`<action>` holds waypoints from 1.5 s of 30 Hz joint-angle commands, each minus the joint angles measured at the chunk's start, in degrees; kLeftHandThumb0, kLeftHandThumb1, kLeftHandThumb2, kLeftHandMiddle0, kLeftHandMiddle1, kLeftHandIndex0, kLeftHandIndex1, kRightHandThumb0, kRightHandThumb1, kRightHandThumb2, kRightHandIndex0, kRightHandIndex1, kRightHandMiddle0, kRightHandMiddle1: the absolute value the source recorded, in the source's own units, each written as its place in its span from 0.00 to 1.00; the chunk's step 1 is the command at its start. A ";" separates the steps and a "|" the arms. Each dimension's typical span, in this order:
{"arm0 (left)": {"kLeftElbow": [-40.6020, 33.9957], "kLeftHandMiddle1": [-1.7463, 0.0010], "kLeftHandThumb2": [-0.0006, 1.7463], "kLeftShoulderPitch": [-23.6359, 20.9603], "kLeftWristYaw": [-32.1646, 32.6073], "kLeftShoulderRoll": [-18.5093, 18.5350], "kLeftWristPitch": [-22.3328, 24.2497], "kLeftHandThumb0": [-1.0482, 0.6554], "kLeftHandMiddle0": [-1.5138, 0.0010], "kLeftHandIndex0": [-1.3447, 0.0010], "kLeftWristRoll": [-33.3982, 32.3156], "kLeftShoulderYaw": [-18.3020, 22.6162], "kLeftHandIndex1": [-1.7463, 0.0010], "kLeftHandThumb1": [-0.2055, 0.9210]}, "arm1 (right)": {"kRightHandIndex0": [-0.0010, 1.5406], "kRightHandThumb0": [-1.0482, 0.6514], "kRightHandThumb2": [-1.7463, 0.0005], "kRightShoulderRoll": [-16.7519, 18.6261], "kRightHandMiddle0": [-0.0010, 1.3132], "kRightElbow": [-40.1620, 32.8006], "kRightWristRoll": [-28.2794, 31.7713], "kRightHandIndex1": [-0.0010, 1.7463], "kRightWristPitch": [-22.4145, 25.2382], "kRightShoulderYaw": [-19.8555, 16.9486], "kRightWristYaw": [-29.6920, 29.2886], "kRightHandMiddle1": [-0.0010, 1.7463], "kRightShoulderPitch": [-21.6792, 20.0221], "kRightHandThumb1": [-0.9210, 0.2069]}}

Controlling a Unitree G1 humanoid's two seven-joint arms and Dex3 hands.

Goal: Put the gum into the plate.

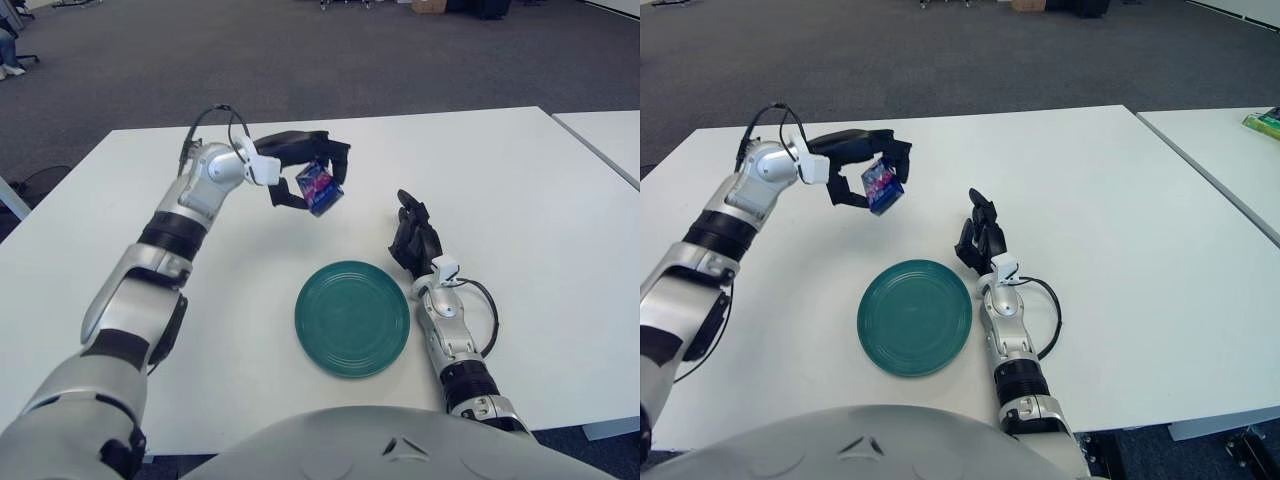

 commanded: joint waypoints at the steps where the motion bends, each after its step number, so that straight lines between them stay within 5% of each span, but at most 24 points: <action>1: -4.91 0.00 0.75 2.54 -1.49 0.23 2.06 0.62 0.56 0.54 -0.32 -0.91 0.17 0.40 | 0.07 0.19 0.43 0.04 0.00 4.85 0.48 0.01 7.16 -0.55 -0.22 0.31 6.00 0.00; 9: -11.15 0.01 0.72 6.91 -5.59 0.25 0.15 0.62 0.60 0.57 -0.96 -5.09 0.13 0.45 | 0.09 0.18 0.44 -0.21 0.00 4.05 1.32 0.01 7.43 -0.41 1.71 0.30 6.82 0.00; 20: -9.76 0.07 0.62 7.03 -8.65 0.35 -5.38 0.62 0.61 0.60 -2.19 -7.14 0.15 0.54 | 0.04 0.17 0.44 -1.35 0.00 4.51 1.10 0.00 4.50 0.07 5.12 0.19 6.75 0.00; 37: -8.74 0.05 0.55 7.43 -11.39 -2.63 -0.96 0.62 0.67 0.66 -1.31 -9.23 0.15 0.64 | 0.05 0.17 0.43 -2.74 0.00 7.36 -1.54 0.00 1.01 0.37 5.54 0.19 4.81 0.00; 39: -8.30 0.14 0.35 7.56 -10.36 -2.77 -1.49 0.61 0.71 0.72 0.20 -9.39 0.12 0.84 | 0.06 0.17 0.43 -3.37 0.00 7.21 -3.63 0.01 0.50 1.22 4.11 0.20 4.51 0.00; 41: -8.05 0.17 0.28 7.57 -9.55 -2.74 -1.84 0.61 0.73 0.75 1.68 -9.61 0.11 0.92 | 0.06 0.17 0.43 -3.56 0.00 6.80 -4.45 0.01 0.32 1.64 3.56 0.20 4.57 0.00; 45: -7.27 0.42 0.27 7.52 -7.91 -2.77 -2.53 0.45 0.76 0.80 4.25 -10.02 0.05 0.98 | 0.08 0.16 0.43 -3.67 0.00 6.37 -4.99 0.01 0.11 2.01 3.15 0.23 4.67 0.00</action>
